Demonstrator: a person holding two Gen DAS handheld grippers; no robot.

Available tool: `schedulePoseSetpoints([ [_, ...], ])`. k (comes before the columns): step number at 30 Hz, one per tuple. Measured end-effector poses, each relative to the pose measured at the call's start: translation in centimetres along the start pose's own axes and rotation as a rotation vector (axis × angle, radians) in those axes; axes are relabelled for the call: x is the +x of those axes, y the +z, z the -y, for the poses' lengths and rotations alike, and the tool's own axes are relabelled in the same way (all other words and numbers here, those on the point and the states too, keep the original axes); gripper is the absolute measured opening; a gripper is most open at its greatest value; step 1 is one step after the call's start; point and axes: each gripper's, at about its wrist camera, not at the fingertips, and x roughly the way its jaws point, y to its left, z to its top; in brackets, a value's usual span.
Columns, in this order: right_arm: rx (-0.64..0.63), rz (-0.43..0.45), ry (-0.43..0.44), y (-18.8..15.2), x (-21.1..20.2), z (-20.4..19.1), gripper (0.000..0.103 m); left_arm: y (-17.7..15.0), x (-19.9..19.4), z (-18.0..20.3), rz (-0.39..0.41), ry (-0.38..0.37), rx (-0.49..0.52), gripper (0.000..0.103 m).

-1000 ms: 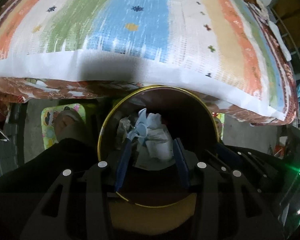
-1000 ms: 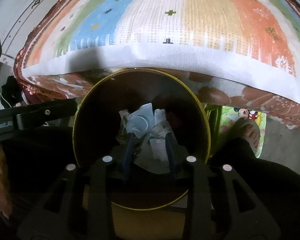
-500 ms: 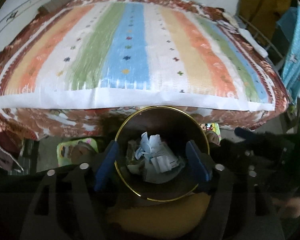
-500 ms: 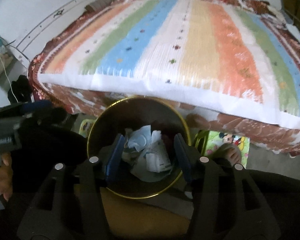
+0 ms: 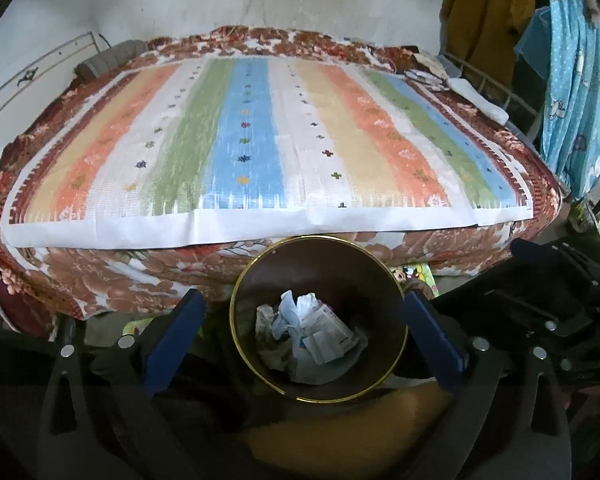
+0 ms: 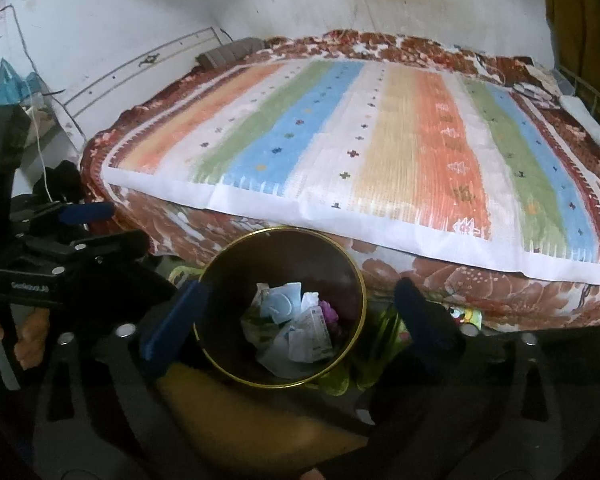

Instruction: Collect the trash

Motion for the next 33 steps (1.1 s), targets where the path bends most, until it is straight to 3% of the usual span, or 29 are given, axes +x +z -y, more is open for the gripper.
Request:
schedulePoseSetpoints([
  [33, -0.011, 0.013, 0.048, -0.26, -0.30, -0.44, 0.094, -0.95, 0.81, -0.31, -0.048, -0.035, -0.019, 0.097],
])
